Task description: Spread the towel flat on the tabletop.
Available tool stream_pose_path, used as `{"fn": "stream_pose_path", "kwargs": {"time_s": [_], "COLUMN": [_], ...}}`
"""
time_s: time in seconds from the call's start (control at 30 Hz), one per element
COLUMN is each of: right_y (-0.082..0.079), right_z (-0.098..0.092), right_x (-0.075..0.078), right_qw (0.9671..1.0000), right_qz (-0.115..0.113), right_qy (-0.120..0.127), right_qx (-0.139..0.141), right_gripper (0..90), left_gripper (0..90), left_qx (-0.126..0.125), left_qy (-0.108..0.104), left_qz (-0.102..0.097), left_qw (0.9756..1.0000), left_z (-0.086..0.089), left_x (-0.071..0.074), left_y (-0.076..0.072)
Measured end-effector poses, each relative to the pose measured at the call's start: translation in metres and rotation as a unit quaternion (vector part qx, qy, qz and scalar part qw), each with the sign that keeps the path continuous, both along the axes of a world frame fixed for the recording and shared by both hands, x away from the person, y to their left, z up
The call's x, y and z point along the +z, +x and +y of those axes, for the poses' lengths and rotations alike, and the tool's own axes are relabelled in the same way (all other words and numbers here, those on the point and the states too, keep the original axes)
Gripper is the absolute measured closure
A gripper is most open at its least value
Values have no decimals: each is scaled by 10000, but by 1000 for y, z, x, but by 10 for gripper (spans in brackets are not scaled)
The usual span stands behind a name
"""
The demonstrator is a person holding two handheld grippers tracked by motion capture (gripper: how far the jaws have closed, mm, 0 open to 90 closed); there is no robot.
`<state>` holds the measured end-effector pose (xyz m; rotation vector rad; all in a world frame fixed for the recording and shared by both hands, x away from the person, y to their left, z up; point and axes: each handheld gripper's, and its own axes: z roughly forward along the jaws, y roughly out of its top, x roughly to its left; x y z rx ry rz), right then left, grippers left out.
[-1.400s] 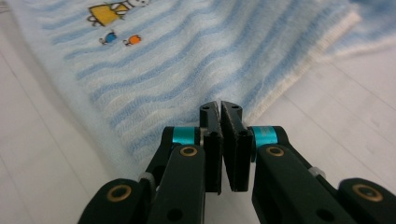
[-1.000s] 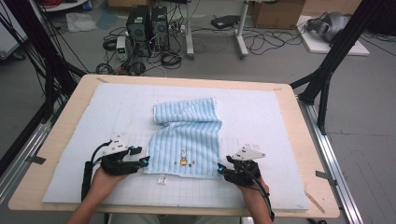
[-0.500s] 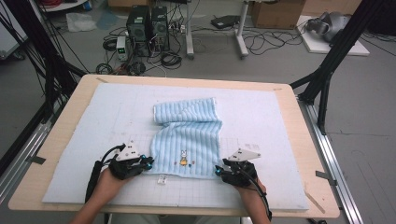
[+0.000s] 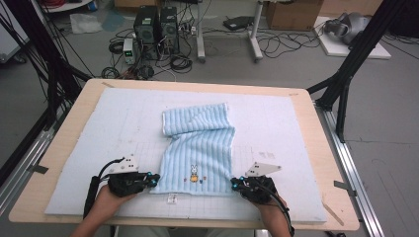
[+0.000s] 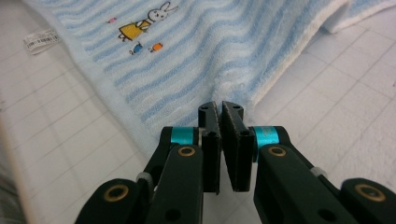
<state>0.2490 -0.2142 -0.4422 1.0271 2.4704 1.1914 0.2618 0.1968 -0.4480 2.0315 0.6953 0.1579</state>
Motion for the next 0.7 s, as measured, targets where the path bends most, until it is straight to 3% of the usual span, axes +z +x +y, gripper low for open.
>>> {"fn": "stream_pose_path", "kwargs": {"time_s": [0.27, 0.4, 0.43, 0.53, 0.6, 0.7], "right_y": [-33, -50, -52, -49, -45, -38], "right_z": [-9, -15, -16, -21, -25, -29], "right_x": [8, 8, 8, 9, 10, 11], "right_qw": [9998, 9997, 9998, 9999, 9988, 9966], "right_qz": [31, 13, -8, -67, -113, -217], "right_qy": [50, 38, 1, 117, 308, 463], "right_qx": [212, 227, 200, -84, -358, -642], "right_gripper": [858, 851, 840, 710, 591, 495], "left_gripper": [866, 856, 833, 574, 540, 488], "left_qx": [-353, -489, -420, 42, 266, 631], "left_qy": [-183, -113, -84, -24, -54, -202], "left_qz": [136, 120, 72, -105, -212, -313], "left_qw": [9991, 9987, 9991, 9999, 9994, 9973], "left_z": [4, 3, 3, 4, 7, 14], "left_x": [2, 0, 0, 0, 0, 2], "left_y": [-29, -40, -40, -36, -32, -25]}}
